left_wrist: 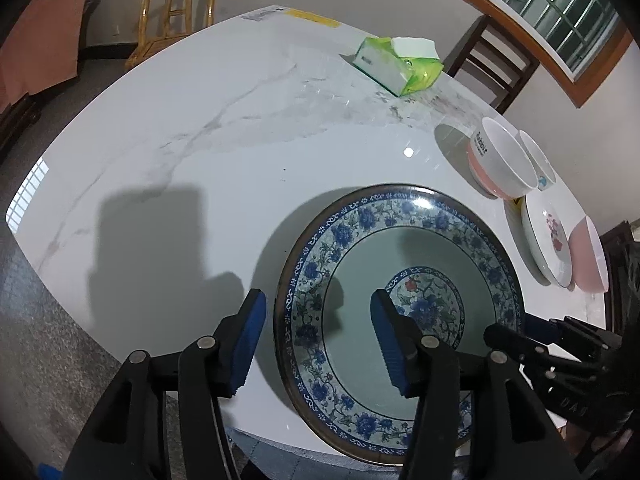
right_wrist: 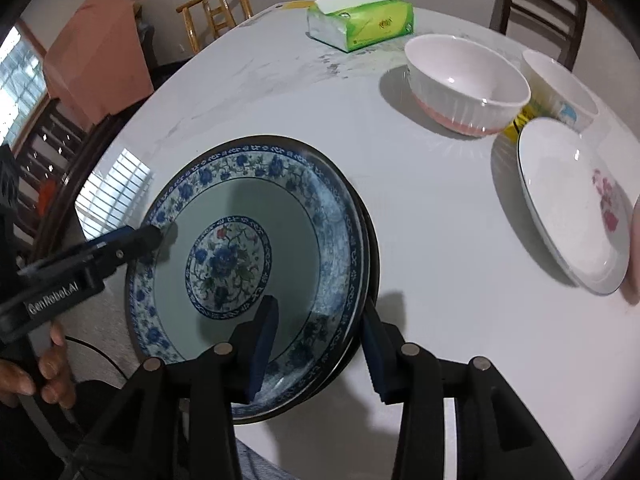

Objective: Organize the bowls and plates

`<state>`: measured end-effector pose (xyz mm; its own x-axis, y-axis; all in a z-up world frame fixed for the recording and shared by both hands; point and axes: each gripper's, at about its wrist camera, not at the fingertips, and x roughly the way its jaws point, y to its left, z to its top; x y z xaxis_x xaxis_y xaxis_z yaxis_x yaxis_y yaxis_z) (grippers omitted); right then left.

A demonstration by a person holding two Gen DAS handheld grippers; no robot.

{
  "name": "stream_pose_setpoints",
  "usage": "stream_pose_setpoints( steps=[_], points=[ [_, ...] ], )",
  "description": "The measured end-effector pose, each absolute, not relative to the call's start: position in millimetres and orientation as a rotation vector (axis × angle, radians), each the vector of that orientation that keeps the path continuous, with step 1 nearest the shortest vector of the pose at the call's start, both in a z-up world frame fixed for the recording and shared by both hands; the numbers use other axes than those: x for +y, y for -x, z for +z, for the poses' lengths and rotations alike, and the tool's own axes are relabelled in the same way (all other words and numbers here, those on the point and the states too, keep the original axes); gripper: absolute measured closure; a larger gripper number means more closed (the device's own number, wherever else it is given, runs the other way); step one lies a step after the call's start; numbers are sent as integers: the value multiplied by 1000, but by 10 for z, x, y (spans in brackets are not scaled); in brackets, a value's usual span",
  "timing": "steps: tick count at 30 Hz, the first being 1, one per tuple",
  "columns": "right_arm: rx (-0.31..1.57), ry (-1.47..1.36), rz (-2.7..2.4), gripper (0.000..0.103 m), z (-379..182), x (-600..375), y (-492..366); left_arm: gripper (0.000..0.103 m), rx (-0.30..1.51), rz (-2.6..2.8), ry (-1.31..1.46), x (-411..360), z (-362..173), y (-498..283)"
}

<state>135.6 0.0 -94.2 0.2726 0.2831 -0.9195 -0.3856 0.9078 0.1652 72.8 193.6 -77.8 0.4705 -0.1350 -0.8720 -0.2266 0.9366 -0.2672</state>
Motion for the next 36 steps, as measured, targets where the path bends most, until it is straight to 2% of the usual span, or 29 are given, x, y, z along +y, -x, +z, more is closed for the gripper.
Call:
stream_pose_setpoints(
  steps=[4,8,11,15,19,24,36],
  points=[
    [1207,131,442,62,-933,35,-1345,50,1061,89,375,1948,-730,-692],
    [1176,190,415,61,-911,92,-1307,43,1027,120,335,1898,-664,-681],
    [1115,263,430,61,-828,181,-1248,43,1014,114,343,1880,-636,-680],
    [1034,178,439,61,-666,75,-1231,43,966,100,344,1821,-552,-660],
    [919,82,387,61,-597,-331,-1225,42,862,77,307,1638,-421,-641],
    [820,-31,271,61,-615,-1005,-1178,31,750,-13,273,1250,-331,-699],
    [746,-156,20,61,-789,-2359,-1421,28,741,-239,208,188,-389,-1231]
  ],
)
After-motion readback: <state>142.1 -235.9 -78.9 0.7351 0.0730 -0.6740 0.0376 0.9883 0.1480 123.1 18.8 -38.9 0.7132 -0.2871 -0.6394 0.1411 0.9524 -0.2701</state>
